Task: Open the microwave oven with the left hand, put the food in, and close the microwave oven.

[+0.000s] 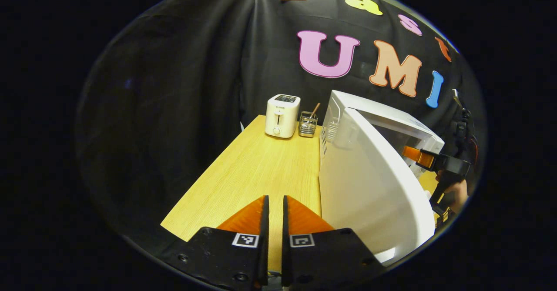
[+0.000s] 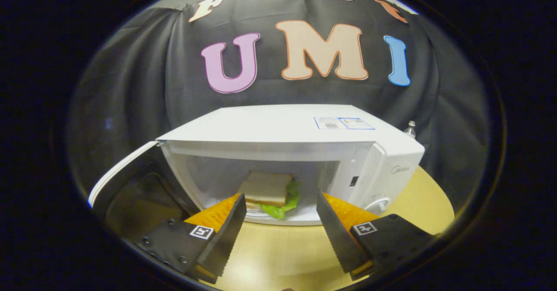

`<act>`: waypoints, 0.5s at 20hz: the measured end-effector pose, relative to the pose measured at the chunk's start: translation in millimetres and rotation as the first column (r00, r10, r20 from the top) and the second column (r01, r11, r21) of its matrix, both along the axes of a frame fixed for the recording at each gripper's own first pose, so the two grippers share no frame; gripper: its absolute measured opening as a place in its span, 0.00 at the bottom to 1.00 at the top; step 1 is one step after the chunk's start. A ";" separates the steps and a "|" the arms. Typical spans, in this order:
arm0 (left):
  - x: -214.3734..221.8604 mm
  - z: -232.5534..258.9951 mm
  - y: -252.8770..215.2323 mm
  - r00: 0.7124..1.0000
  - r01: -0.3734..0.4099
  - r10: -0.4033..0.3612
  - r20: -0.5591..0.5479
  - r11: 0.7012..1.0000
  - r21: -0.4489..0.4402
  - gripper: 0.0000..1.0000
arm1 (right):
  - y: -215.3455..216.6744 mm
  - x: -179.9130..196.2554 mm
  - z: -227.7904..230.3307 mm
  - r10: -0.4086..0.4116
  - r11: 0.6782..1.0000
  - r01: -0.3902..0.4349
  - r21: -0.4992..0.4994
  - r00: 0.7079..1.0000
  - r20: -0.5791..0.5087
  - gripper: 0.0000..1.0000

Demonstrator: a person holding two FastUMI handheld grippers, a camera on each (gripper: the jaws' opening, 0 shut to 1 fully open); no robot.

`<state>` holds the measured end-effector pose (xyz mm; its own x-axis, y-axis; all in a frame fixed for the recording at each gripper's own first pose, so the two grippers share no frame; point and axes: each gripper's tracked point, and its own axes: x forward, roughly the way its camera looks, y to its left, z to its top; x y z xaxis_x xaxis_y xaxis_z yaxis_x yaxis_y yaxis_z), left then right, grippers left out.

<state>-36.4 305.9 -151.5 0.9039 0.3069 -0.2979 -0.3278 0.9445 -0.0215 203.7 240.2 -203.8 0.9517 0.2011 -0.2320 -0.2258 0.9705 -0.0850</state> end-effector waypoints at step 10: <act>-5.5 -8.0 -26.7 0.995 0.089 -0.088 -0.049 0.996 0.025 0.00 | -35.3 -55.8 19.7 -0.085 0.994 0.085 0.075 0.996 -0.004 0.92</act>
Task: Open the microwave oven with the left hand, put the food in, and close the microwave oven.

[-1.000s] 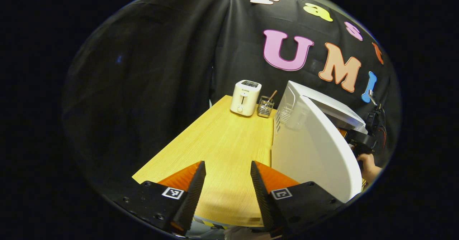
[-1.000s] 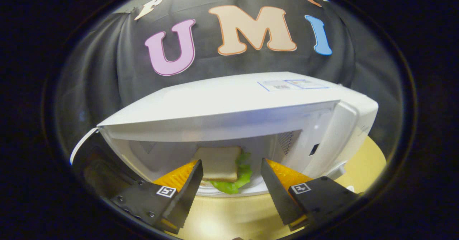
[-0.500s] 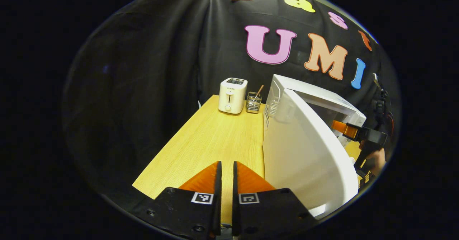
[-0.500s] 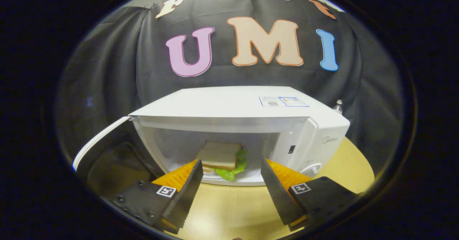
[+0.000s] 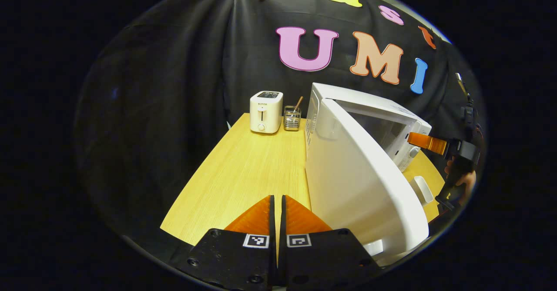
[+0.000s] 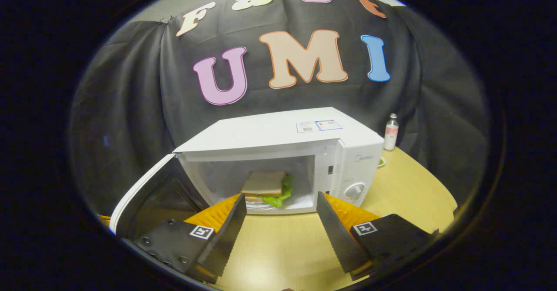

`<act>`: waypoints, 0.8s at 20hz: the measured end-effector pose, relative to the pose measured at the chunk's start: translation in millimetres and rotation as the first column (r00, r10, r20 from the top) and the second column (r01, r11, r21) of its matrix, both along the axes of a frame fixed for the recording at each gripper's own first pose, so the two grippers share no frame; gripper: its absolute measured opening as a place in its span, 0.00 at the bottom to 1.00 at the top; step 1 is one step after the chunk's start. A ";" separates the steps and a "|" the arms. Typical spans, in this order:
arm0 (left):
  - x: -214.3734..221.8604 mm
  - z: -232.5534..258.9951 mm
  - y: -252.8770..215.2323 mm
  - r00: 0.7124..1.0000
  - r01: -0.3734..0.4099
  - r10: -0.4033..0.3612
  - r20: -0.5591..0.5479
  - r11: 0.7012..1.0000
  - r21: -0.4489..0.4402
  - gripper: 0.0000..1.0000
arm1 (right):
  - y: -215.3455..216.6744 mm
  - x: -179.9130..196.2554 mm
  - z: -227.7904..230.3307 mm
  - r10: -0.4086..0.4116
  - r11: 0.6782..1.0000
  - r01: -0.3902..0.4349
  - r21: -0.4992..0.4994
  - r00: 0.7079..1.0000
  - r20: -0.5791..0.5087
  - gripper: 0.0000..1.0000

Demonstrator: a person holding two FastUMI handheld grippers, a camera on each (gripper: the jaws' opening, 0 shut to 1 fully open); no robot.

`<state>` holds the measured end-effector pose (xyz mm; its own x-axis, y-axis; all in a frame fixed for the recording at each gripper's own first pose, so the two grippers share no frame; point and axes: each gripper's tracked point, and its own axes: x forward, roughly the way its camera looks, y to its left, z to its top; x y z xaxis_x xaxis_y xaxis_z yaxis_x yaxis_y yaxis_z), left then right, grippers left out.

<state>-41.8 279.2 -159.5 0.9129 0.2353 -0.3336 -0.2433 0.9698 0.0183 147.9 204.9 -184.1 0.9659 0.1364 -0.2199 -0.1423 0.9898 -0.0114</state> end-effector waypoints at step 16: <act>3.8 -3.6 -40.2 0.996 0.077 -0.078 -0.032 0.997 -0.029 0.01 | -96.4 -59.5 21.3 -0.199 0.980 0.198 0.035 0.979 0.049 0.92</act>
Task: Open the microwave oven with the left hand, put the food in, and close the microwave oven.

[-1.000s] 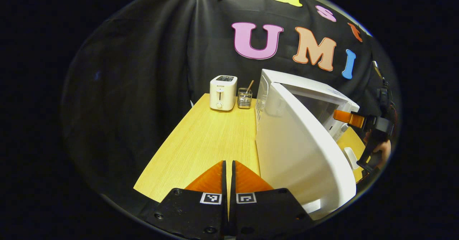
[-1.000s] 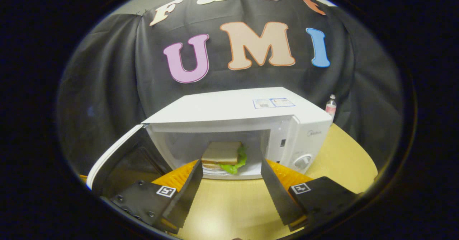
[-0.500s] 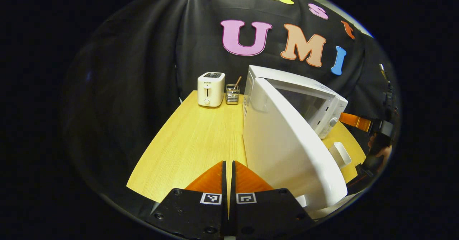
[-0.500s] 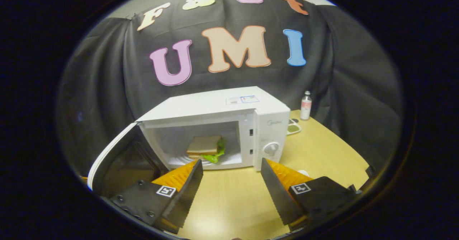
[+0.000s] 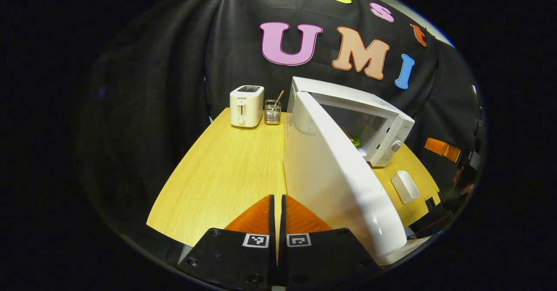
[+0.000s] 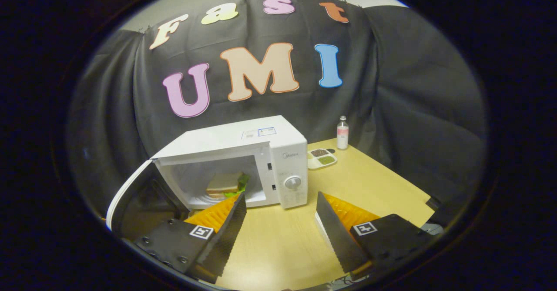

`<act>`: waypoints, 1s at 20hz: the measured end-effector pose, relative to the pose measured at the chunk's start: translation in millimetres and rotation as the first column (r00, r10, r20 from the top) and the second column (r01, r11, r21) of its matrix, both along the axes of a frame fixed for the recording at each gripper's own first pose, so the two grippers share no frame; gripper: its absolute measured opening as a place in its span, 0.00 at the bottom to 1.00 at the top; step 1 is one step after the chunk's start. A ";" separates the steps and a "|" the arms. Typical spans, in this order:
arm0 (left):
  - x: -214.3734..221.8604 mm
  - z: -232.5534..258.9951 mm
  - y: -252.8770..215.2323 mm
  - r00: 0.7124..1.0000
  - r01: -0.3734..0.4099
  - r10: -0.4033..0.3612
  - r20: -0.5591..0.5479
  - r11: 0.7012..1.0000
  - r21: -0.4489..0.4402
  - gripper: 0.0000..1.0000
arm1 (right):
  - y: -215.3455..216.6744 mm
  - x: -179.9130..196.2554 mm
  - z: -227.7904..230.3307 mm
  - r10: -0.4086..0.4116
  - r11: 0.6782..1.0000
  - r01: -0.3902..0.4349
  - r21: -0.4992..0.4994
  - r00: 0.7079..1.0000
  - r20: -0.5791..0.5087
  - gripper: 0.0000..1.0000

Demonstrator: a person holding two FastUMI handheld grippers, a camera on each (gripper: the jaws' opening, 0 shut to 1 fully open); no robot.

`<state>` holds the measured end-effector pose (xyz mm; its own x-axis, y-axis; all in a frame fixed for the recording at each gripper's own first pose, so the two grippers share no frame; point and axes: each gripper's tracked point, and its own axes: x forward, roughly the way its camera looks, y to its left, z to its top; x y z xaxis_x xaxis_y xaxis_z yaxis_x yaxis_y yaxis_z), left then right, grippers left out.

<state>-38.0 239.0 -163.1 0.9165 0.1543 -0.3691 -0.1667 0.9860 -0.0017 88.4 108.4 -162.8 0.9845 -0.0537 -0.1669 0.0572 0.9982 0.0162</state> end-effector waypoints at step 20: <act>72.1 16.4 -162.0 0.997 0.067 -0.065 0.028 0.995 -0.074 0.01 | -140.7 5.9 28.6 -0.026 0.998 0.028 0.058 0.999 -0.032 0.99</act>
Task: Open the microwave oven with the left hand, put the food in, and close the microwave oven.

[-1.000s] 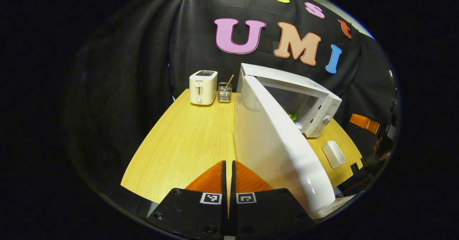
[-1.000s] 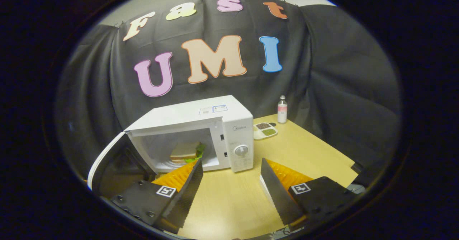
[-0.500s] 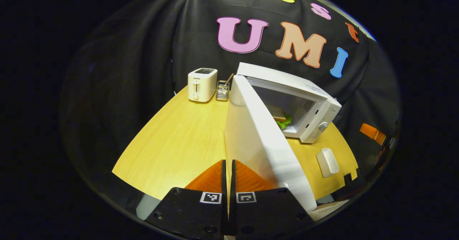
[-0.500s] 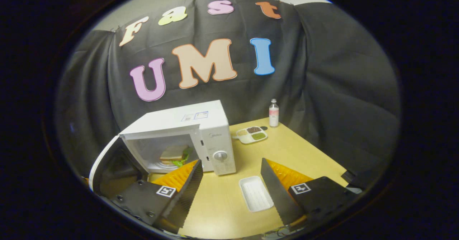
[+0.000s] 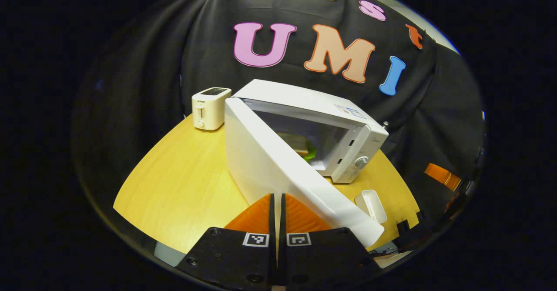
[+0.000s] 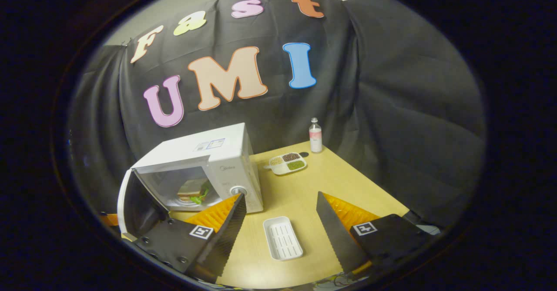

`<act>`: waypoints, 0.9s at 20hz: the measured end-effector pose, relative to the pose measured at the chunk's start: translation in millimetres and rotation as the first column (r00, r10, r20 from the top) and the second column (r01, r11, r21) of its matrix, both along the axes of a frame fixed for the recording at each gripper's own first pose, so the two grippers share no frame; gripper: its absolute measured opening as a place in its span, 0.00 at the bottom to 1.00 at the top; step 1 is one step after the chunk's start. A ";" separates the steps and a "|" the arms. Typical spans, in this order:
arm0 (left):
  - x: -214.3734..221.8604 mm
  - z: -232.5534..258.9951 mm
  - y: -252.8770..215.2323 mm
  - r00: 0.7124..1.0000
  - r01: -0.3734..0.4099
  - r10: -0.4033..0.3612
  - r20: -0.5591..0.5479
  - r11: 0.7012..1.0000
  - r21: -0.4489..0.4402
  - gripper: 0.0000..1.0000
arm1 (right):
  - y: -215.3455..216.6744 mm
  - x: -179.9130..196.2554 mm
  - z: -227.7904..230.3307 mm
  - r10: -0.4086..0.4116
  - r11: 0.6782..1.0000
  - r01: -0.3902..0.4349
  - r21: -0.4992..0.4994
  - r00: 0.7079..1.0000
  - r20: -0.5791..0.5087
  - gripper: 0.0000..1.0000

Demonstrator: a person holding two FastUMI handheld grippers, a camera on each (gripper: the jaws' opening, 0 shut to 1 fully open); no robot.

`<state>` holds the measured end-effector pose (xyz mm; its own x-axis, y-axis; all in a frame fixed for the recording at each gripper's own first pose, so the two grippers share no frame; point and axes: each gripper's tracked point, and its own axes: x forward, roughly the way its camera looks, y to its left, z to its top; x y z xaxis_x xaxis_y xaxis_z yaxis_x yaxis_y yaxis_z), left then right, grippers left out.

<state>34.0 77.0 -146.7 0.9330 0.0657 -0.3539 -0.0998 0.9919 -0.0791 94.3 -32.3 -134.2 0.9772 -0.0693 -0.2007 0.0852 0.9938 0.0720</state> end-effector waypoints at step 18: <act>129.8 4.2 -112.8 0.989 0.140 -0.142 0.043 0.989 0.039 0.00 | -80.3 0.0 1.8 -0.070 0.998 0.070 0.000 0.998 -0.009 0.99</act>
<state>163.8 -35.7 -142.5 0.9489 -0.0555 -0.3107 0.0438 0.9980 -0.0445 94.3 -112.6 -132.4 0.9681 -0.1372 -0.2097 0.1549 0.9854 0.0707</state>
